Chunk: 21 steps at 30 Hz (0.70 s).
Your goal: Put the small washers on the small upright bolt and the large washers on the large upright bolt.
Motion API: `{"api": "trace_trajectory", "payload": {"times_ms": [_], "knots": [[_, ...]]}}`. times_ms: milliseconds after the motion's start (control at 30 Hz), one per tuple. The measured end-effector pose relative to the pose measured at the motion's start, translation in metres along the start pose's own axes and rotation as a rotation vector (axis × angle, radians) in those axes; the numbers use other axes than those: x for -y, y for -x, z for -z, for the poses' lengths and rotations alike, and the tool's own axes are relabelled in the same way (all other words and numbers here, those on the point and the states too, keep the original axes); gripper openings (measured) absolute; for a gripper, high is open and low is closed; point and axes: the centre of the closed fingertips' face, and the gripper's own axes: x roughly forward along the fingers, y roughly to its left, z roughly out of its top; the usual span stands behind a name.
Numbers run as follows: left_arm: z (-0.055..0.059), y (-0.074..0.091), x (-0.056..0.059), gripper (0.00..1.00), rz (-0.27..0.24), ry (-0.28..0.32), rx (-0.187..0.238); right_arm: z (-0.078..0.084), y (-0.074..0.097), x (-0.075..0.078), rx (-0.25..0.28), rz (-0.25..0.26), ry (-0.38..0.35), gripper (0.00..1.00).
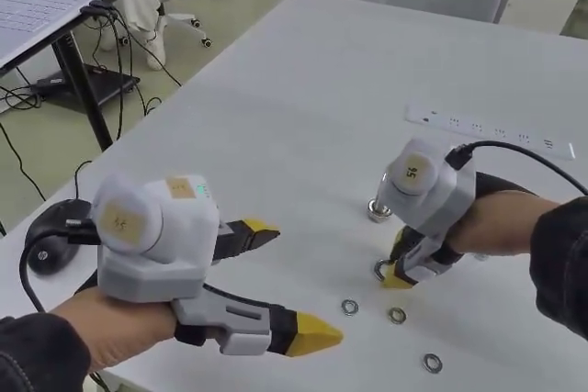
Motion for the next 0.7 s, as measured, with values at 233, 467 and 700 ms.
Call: {"api": "trace_trajectory", "payload": {"times_ms": [233,467,700], "knots": [[-0.001,0.0,0.0,0.83,0.0,-0.001,0.001,0.0,0.001,0.0,0.002,0.002,-0.01,0.25],[-0.001,0.0,0.001,0.83,0.0,0.0,0.0,0.001,0.003,0.0,-0.001,-0.002,-0.007,0.24],[-0.001,0.0,0.001,0.82,0.002,-0.001,0.0,-0.003,0.011,0.002,0.004,0.002,-0.007,0.23]]}}
